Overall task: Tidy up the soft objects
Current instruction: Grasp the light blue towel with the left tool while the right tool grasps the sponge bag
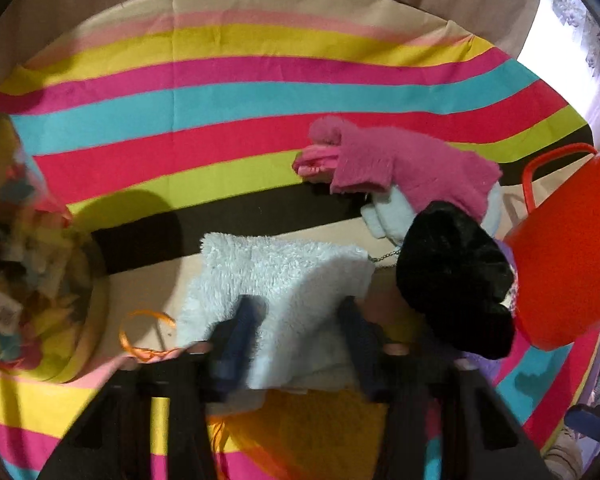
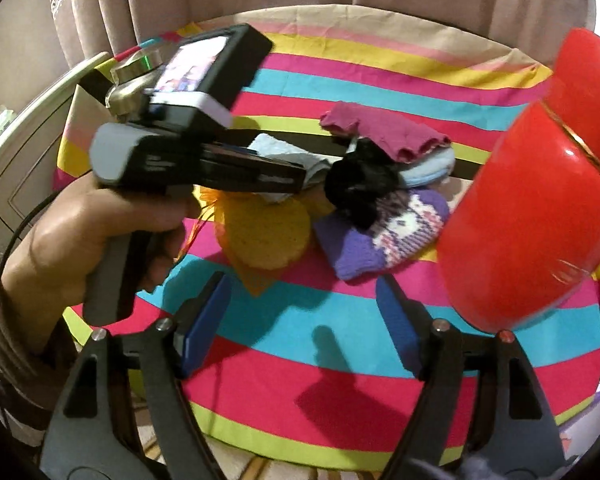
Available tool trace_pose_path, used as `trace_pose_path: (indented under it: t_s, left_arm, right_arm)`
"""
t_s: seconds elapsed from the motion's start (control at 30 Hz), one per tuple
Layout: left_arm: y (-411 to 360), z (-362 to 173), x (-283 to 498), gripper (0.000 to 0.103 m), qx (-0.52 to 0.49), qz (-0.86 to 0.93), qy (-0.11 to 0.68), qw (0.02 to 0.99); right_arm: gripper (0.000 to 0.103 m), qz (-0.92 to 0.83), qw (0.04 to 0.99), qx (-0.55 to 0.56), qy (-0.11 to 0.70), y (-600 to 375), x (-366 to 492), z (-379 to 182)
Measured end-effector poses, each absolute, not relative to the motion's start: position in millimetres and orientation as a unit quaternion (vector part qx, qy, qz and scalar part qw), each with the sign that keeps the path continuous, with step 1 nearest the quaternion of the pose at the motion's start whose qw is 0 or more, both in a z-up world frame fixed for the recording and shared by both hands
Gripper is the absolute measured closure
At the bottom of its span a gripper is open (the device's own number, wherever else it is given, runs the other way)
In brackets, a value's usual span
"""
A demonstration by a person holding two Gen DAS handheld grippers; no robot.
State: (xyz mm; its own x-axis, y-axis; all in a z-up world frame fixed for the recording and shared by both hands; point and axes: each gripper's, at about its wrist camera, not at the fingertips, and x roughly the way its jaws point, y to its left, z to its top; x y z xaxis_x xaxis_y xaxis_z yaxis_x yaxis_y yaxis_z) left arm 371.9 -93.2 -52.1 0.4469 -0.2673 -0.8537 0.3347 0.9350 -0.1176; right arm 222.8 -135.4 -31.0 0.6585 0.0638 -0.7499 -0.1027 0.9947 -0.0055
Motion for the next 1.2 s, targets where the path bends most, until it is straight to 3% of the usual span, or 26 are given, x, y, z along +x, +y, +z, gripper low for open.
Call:
trace_pose_path:
  t_s: [0.07, 0.17, 0.67, 1.2]
  left_arm:
    - [-82, -52, 374, 0.088, -0.006, -0.184, 0.494, 0.85]
    - [-66, -43, 372, 0.091, -0.047, -0.193, 0.481, 0.854]
    - [-4, 8, 339, 0.092, -0.122, -0.165, 0.398, 0.894]
    - [17, 33, 324, 0.091, -0.154, -0.153, 0.35, 0.911]
  right_arm:
    - [0.024, 0.05, 0.909, -0.03, 0.412, -131, 229, -34]
    - [0.022, 0.062, 0.907, -0.047, 0.415, -122, 239, -38]
    - [0.016, 0.144, 0.875, -0.144, 0.439, -76, 302, -65]
    - [0.006, 0.15, 0.845, -0.156, 0.489, -76, 345, -111]
